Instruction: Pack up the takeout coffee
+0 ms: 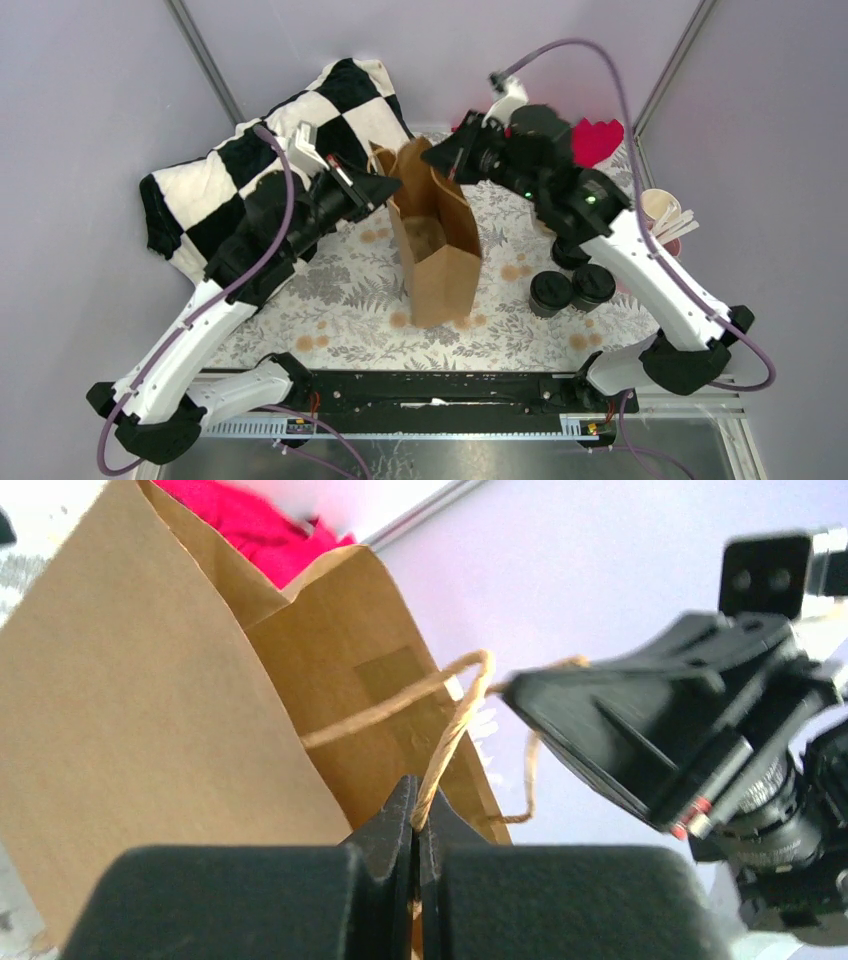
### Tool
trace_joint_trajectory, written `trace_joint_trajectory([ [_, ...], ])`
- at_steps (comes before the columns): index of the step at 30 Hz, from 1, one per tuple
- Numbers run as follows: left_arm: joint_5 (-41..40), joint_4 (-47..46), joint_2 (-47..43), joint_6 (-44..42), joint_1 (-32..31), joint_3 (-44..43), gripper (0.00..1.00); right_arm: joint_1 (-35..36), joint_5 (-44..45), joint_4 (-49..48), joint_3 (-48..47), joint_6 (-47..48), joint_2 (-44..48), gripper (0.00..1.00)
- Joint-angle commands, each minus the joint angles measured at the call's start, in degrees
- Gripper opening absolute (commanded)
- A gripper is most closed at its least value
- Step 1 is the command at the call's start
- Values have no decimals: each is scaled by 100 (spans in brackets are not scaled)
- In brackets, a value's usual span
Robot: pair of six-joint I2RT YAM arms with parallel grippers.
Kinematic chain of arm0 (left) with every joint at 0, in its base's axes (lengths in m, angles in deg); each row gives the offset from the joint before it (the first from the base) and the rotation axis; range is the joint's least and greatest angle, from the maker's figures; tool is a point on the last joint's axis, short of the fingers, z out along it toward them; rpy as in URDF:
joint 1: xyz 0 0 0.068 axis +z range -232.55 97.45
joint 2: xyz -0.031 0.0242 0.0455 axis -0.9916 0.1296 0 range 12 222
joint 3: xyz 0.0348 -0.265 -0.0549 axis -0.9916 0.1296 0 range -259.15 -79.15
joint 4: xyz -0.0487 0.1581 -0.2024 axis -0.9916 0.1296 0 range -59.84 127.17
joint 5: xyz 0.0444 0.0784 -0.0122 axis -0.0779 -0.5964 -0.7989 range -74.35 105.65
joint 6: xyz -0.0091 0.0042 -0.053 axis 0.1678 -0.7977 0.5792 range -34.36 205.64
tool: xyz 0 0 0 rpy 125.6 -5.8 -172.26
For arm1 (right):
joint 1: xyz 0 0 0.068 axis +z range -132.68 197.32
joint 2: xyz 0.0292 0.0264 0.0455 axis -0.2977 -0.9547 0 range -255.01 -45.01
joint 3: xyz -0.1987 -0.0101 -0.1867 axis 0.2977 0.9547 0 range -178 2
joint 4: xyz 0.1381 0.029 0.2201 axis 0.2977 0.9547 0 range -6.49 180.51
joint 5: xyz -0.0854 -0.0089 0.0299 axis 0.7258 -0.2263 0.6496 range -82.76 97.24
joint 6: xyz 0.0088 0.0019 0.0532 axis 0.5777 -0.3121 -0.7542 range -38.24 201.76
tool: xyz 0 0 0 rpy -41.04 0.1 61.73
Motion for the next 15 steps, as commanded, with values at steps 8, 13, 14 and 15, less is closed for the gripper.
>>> trace_joint_trajectory([
  [8, -967, 971, -190, 543, 18, -1017, 0, -250, -881, -548, 587, -2110, 1000, 0],
  [13, -881, 841, -575, 875, 106, 433, 0, -825, -1192, -1200, 1826, -2455, 1216, 0],
  [14, -757, 848, -605, 886, 213, 620, 0, -932, -1301, -1291, 1950, -2421, 1195, 0],
  [15, -481, 845, -617, 863, 361, 725, 0, -997, -1487, -1379, 2020, -2250, 1145, 0],
])
